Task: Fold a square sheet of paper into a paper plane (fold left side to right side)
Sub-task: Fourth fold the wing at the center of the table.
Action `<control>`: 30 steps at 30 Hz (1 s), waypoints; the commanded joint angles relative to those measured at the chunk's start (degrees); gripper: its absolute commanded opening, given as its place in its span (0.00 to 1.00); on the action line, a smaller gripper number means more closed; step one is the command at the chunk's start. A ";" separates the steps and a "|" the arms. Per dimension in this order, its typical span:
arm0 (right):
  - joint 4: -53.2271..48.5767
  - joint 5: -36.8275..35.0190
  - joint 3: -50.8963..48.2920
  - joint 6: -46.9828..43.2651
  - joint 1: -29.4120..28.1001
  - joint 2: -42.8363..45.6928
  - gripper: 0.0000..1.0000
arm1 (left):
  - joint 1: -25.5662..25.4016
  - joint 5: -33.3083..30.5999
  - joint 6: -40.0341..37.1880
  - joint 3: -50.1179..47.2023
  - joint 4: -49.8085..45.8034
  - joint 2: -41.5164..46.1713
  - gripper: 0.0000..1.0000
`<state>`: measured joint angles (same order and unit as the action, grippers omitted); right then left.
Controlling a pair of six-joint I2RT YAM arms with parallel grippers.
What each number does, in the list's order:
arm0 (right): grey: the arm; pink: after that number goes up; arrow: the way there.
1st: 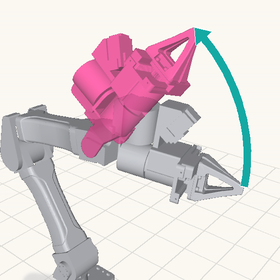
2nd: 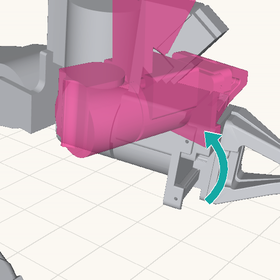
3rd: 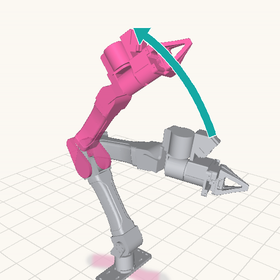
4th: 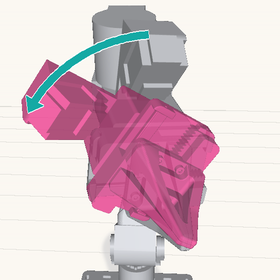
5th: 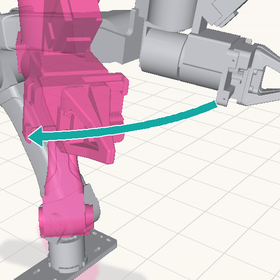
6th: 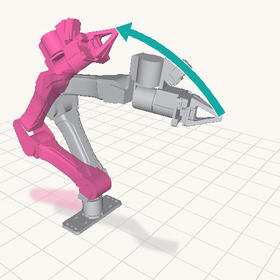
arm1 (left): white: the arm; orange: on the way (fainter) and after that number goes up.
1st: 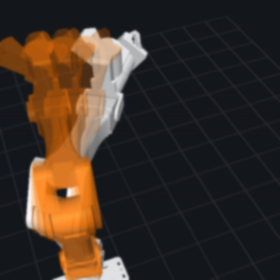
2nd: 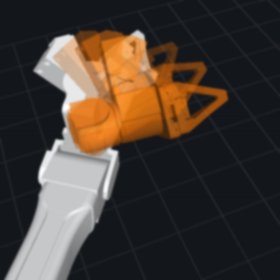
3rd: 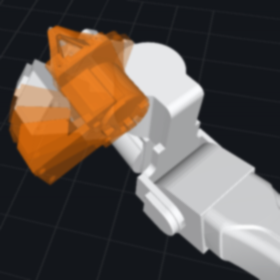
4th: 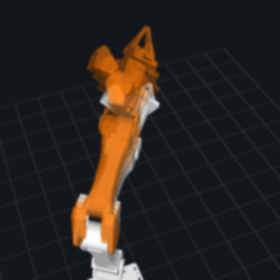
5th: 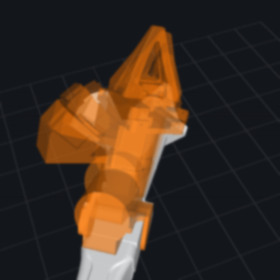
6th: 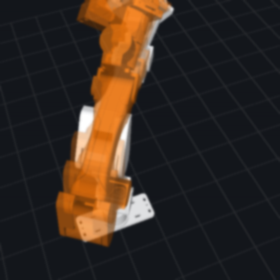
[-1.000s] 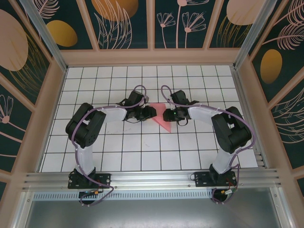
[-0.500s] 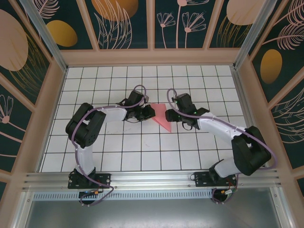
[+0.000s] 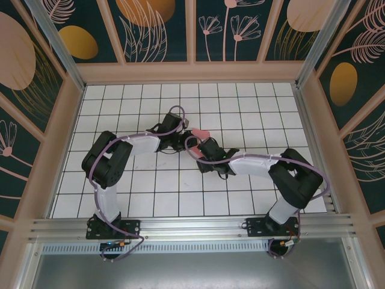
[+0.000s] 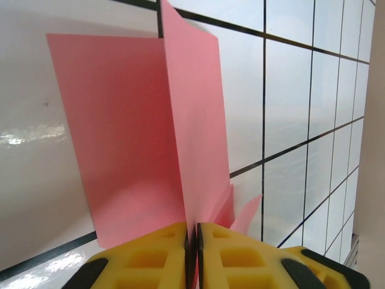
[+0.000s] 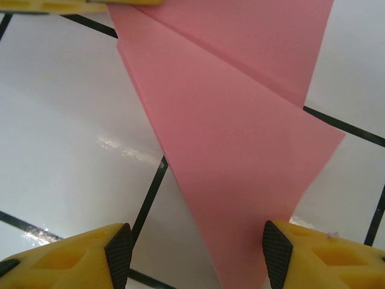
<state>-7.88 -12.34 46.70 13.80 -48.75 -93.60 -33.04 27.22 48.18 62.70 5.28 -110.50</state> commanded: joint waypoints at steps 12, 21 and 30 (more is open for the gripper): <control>2.94 -3.15 2.90 -0.49 0.75 -3.11 0.57 | -0.29 0.90 -0.10 1.90 -2.16 2.39 0.16; 3.54 -0.78 2.27 -0.77 2.84 -2.48 0.48 | -0.29 0.64 -0.55 2.17 -2.88 2.70 0.16; 4.15 1.19 1.69 -0.88 4.04 -2.71 0.35 | -0.27 0.28 -0.98 2.69 -3.51 2.98 0.18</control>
<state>-4.93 -12.45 48.25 13.37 -44.97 -95.96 -33.04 27.20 48.10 63.83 3.03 -109.60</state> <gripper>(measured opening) 0.365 0.173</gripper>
